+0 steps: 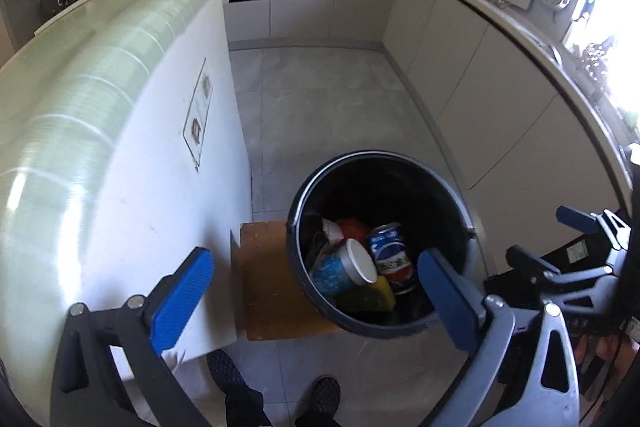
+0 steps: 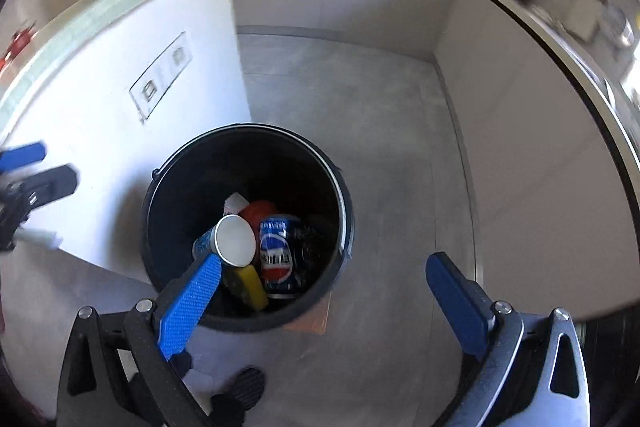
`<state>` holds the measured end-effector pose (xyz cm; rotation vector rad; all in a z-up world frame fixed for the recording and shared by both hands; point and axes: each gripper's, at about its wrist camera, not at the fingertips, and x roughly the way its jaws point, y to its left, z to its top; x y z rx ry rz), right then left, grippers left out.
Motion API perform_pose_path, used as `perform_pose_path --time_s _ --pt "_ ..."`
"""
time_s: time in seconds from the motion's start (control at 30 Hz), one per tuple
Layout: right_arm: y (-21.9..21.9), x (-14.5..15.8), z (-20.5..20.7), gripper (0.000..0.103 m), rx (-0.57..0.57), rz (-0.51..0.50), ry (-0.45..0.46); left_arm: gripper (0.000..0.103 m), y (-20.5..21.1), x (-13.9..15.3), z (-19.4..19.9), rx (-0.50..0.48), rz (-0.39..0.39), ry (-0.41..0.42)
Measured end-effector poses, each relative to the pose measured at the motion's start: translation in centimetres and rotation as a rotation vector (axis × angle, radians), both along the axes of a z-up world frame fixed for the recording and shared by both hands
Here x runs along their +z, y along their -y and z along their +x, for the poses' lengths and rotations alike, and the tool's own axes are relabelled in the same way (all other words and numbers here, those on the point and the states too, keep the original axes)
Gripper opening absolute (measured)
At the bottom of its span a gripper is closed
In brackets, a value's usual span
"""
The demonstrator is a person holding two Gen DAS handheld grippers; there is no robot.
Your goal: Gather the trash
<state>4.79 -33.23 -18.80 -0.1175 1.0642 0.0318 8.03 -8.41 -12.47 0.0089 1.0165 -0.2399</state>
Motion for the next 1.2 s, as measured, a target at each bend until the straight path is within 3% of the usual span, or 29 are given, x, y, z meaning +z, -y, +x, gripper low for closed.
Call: perform_pose_path --time_s 0.23,0.43,0.6,0.73,1.2 --pt "-2.2 9.1 -5.6 0.103 -0.063 0.049 0.099 0.103 -2.1 7.9 -4.8 -0.03 0.02 0.082" --pt "-6.0 14.8 -10.3 0.103 -0.054 0.101 0.181 0.103 -5.3 12.1 -8.1 0.015 0.002 0.152" --pt "-8.8 17.1 -13.0 0.103 -0.053 0.099 0.219 0.103 -8.0 14.2 -11.3 0.044 -0.001 0.213" --pt "-10.0 18.2 -15.1 0.103 -0.046 0.109 0.25 0.103 -9.4 13.8 -12.2 0.051 -0.021 0.211" --pt "-11.2 19.7 -16.4 0.103 -0.024 0.105 0.304 0.103 -9.9 15.0 -13.0 0.063 -0.029 0.276"
